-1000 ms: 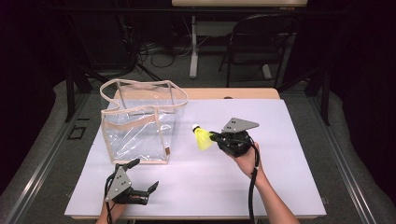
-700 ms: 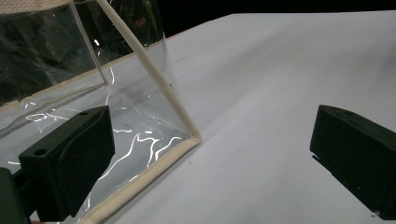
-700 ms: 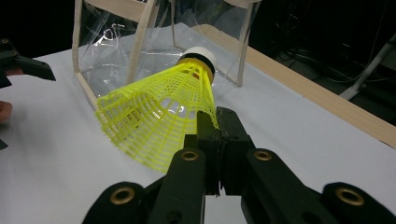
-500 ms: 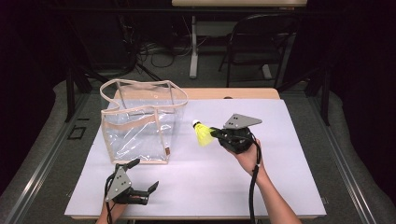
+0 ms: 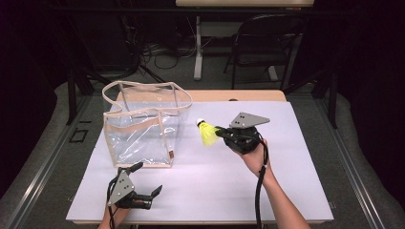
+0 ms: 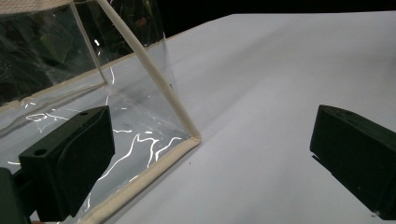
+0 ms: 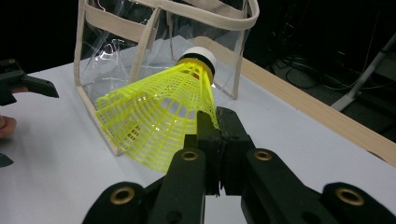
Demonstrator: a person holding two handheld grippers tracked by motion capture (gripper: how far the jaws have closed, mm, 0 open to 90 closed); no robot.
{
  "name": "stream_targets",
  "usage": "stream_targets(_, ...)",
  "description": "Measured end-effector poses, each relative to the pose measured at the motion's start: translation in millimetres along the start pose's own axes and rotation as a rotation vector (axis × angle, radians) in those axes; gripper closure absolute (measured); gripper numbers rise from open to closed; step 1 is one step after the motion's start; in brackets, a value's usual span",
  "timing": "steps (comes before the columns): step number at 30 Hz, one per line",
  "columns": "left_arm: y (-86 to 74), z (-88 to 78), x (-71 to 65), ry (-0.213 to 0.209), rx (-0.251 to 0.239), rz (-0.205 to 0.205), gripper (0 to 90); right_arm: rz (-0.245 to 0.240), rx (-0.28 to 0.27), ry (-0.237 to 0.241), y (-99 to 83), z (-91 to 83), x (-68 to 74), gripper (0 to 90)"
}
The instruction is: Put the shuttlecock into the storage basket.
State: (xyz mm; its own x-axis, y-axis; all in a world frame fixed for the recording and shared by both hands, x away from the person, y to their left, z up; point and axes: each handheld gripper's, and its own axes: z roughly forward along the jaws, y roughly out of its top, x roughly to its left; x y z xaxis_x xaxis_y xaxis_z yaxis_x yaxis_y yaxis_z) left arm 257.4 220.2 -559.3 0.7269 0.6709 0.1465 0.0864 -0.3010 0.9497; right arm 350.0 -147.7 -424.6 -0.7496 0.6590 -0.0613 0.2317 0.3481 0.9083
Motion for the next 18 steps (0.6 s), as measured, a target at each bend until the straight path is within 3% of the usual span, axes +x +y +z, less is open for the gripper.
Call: stream_targets(18, -0.1, -0.2, 1.2, 0.003, -0.001, -0.001, 0.0, -0.001, -0.026, 0.002, 13.3, -4.1, -1.7, 89.1)
